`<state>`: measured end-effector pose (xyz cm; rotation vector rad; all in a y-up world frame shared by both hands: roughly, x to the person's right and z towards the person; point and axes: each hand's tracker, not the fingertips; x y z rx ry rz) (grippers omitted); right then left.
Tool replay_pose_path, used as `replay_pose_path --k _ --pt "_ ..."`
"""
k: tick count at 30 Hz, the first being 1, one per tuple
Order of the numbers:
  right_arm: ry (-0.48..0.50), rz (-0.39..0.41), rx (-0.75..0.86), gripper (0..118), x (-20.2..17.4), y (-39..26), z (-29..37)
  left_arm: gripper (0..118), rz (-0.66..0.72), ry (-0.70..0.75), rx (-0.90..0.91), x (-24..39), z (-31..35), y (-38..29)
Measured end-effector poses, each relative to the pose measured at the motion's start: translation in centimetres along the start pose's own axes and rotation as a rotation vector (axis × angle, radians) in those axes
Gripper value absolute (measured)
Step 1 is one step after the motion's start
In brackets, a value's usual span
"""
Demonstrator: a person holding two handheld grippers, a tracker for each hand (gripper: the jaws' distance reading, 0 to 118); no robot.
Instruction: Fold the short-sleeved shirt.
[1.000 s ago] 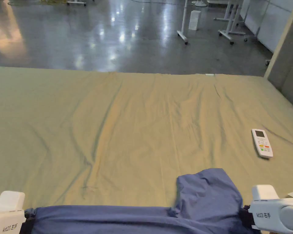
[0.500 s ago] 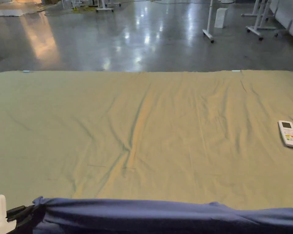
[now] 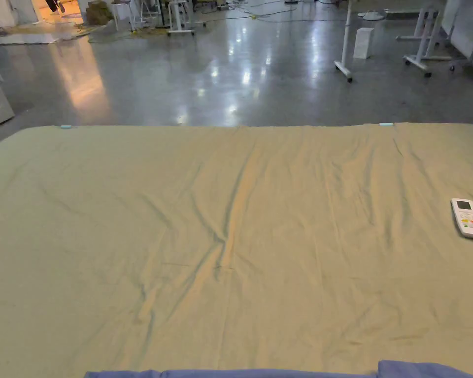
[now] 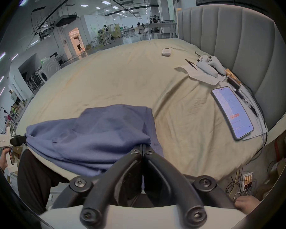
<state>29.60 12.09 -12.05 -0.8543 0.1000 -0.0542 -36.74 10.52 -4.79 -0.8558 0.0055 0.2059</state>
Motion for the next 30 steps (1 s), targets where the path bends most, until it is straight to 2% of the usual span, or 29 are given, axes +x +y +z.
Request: replay_pose_path --k 1,2,3,4,5,6,8,10,11,14,15,17,19,20,21,23,24,25,26,27,28,30 --pt "-0.002 -0.017 -0.026 21 0.2 -0.1 -0.5 35 0.021 -0.016 0.020 0.5 0.5 0.2" --pt "-0.003 -0.032 -0.045 49 0.4 -0.2 -0.6 55 0.045 -0.040 0.041 1.1 1.0 0.4" --pt "-0.003 -0.042 -0.029 69 0.5 0.0 0.2 80 0.048 -0.037 0.046 1.4 1.7 0.7" --pt "-0.012 -0.085 -0.004 70 0.7 0.3 1.0 102 0.034 -0.024 0.061 1.9 2.7 1.2" --pt "-0.019 -0.119 0.010 66 0.5 1.0 2.1 107 -0.003 0.026 0.102 2.4 3.6 1.9" --pt "-0.003 -0.142 0.080 66 0.0 1.6 3.4 106 -0.060 0.065 0.161 2.1 5.0 2.7" --pt "0.066 -0.139 0.229 66 -2.6 3.4 7.1 106 -0.126 0.098 0.293 4.4 8.1 5.1" --pt "0.121 -0.086 0.340 66 -5.3 5.2 9.9 106 -0.154 0.087 0.439 7.1 11.1 7.2" --pt "0.137 -0.042 0.403 66 -5.0 5.9 10.3 105 -0.184 0.085 0.511 8.8 13.0 8.2" --pt "0.116 0.078 0.567 67 -8.5 7.4 13.7 104 -0.323 0.103 0.685 13.6 17.0 9.9" --pt "0.104 0.095 0.614 67 -10.8 8.4 15.5 104 -0.352 0.117 0.733 15.0 17.8 10.2" --pt "0.122 0.105 0.681 67 -12.7 8.7 16.7 104 -0.343 0.148 0.806 17.0 18.7 10.3" --pt "0.164 0.130 0.713 67 -13.7 8.8 17.0 99 -0.322 0.125 0.806 18.4 18.7 10.5" --pt "0.157 0.145 0.718 66 -14.3 8.7 17.2 91 -0.305 0.091 0.803 18.8 18.7 10.4" --pt "0.142 0.171 0.728 64 -14.7 8.6 17.4 79 -0.285 0.060 0.794 18.8 18.9 10.4" --pt "0.113 0.243 0.756 54 -15.3 8.6 17.7 40 -0.260 0.030 0.782 19.0 19.1 10.3" --pt "0.116 0.225 0.738 46 -15.4 8.4 17.7 21 -0.252 0.023 0.773 19.0 19.0 10.1" --pt "0.112 0.224 0.734 33 -15.5 8.2 17.8 13 -0.255 0.010 0.759 19.0 18.9 9.9" --pt "0.114 0.248 0.748 27 -15.5 8.1 18.0 11 -0.260 -0.002 0.755 18.8 18.8 9.6" --pt "0.116 0.242 0.738 27 -15.4 7.9 17.9 11 -0.258 -0.004 0.753 18.7 18.8 9.2" --pt "0.103 0.236 0.732 11 -15.6 7.7 17.8 9 -0.258 -0.008 0.746 18.7 18.8 9.0" --pt "0.091 0.258 0.739 0 -15.7 7.6 17.9 2 -0.273 -0.008 0.727 18.5 18.8 8.4"
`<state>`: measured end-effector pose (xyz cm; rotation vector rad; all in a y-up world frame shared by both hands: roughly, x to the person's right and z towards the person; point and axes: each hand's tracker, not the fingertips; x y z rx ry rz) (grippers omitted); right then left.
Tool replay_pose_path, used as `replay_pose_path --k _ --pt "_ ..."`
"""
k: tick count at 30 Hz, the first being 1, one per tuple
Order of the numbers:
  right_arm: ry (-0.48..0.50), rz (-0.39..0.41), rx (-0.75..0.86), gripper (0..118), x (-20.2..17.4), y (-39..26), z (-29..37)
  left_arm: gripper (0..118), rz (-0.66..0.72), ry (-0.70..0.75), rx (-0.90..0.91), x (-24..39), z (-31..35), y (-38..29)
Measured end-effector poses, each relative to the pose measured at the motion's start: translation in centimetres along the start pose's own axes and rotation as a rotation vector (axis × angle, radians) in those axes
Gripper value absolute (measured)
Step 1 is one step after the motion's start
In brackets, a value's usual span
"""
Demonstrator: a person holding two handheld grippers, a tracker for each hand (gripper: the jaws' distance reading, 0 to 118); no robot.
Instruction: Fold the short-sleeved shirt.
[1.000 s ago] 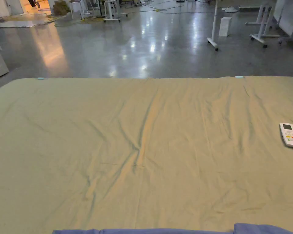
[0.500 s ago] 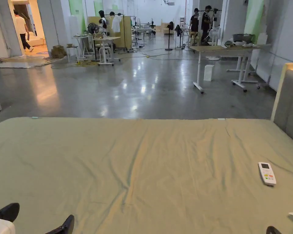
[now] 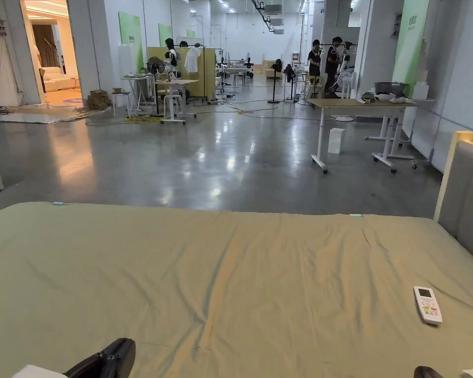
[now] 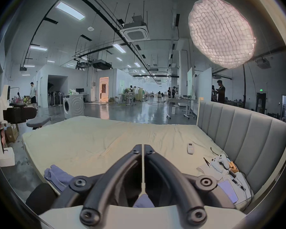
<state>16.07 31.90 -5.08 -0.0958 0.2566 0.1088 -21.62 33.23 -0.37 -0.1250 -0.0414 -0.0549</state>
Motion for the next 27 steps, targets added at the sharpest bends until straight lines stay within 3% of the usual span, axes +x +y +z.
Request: replay_pose_path --k 15,18,21,22,23,24,26,27 --pt "0.021 -0.035 -0.039 0 0.1 -0.8 -0.1 0 0.001 -0.005 -0.036 -1.4 0.4 0.1" --pt "0.020 -0.034 -0.052 0 0.2 -1.2 0.2 0 -0.017 0.058 -0.065 -3.4 0.2 -0.6" --pt "0.023 -0.056 -0.069 0 0.6 -1.9 0.1 1 0.107 0.014 -0.086 -6.7 -0.1 -2.0" --pt "0.026 -0.072 -0.081 0 0.7 -2.2 0.0 11 0.159 -0.023 -0.094 -8.0 -0.1 -2.7" --pt "0.029 -0.086 -0.096 0 0.9 -2.6 -0.2 29 0.208 -0.051 -0.130 -9.1 -0.4 -3.4" --pt "0.034 -0.100 -0.115 0 1.0 -3.0 -0.4 56 0.251 -0.059 -0.171 -10.2 -0.5 -4.1" --pt "0.040 -0.154 -0.203 0 1.1 -4.0 -0.7 76 0.333 -0.046 -0.267 -12.2 -1.2 -5.7" --pt "0.040 -0.134 -0.177 0 1.1 -4.1 -0.9 76 0.380 -0.055 -0.321 -14.0 -2.1 -7.3"
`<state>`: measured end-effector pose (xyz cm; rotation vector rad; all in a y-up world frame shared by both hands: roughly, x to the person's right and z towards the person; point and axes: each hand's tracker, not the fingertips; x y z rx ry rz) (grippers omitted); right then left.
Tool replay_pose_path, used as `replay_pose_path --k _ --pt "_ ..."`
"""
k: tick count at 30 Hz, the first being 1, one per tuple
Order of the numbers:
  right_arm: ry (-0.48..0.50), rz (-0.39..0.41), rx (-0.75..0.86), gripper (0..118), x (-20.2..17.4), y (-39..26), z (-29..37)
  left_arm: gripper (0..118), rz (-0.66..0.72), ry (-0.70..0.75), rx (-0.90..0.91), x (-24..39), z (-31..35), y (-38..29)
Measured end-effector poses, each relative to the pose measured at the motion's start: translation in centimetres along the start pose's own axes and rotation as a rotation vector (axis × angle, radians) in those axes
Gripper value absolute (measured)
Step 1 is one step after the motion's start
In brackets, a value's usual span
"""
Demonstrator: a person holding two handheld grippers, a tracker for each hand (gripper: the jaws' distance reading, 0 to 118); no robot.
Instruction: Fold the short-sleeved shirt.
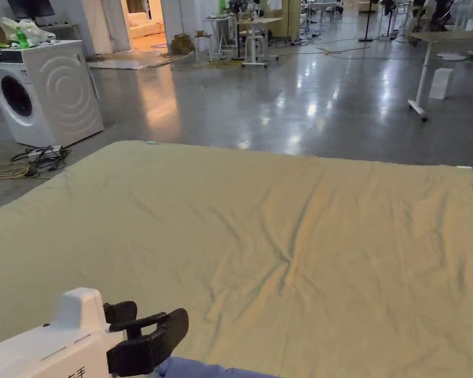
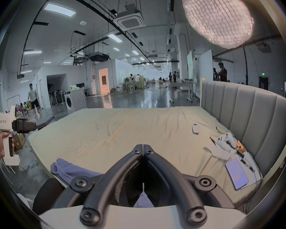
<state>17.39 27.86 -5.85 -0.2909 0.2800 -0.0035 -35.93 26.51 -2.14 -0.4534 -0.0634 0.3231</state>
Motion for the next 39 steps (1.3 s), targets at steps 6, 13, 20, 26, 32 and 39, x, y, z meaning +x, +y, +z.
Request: replay_pose_path --k 6,13,20,26,32,39 --pt "0.022 -0.035 -0.083 0 0.0 -1.7 -0.7 107 0.248 0.011 -0.221 -7.9 -5.2 -4.4" --pt "0.001 0.021 -0.165 0 -0.7 -2.3 -1.2 104 0.514 -0.057 -0.333 -14.1 -11.4 -9.6" --pt "0.024 0.032 -0.216 0 -1.5 -3.3 -1.7 61 0.661 -0.237 -0.377 -14.6 -13.3 -10.6" --pt "0.041 0.041 -0.255 0 -2.1 -3.9 -2.3 10 0.717 -0.178 -0.436 -15.9 -15.6 -12.3" --pt "0.030 0.028 -0.250 0 -1.2 -3.8 -1.8 8 0.661 -0.150 -0.347 -12.2 -12.2 -9.4" --pt "0.019 -0.017 -0.253 0 -0.2 -4.8 -1.6 8 0.545 -0.048 -0.263 -16.5 -10.0 -5.4"
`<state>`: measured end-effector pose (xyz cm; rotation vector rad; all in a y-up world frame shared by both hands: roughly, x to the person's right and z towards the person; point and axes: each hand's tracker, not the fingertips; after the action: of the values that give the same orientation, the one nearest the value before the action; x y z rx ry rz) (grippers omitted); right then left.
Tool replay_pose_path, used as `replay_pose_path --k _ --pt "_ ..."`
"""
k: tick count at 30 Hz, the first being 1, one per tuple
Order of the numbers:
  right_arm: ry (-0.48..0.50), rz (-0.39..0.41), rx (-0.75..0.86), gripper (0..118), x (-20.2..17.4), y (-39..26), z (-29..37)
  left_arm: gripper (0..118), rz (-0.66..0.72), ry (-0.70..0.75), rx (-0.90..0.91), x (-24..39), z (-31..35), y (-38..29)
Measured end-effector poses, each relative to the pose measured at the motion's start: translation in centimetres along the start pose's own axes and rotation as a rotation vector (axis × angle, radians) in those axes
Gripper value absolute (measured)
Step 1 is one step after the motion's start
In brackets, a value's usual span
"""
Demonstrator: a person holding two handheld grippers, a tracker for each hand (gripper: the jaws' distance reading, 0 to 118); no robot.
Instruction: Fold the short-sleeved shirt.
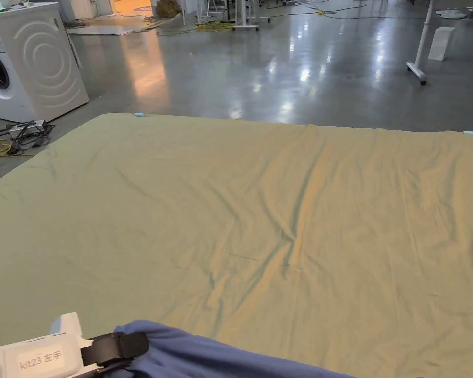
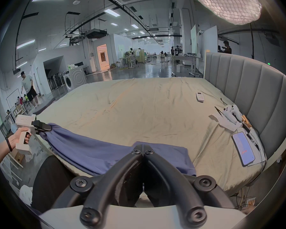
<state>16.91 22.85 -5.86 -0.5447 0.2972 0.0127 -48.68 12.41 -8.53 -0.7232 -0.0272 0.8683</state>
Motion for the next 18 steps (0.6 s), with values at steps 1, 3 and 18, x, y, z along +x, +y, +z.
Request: replay_pose_path --k 1,3,18 --pt "0.002 -0.010 -0.004 0 0.1 -0.2 -0.1 8 -0.031 0.013 0.007 0.8 0.3 0.2" --pt "0.005 -0.028 -0.005 0 0.2 -0.6 -0.2 8 -0.072 -0.035 0.003 4.2 1.3 -0.5" --pt "-0.094 -0.037 0.030 0 2.0 -3.1 3.6 8 -0.355 -0.118 -0.279 21.1 -15.8 -15.9"
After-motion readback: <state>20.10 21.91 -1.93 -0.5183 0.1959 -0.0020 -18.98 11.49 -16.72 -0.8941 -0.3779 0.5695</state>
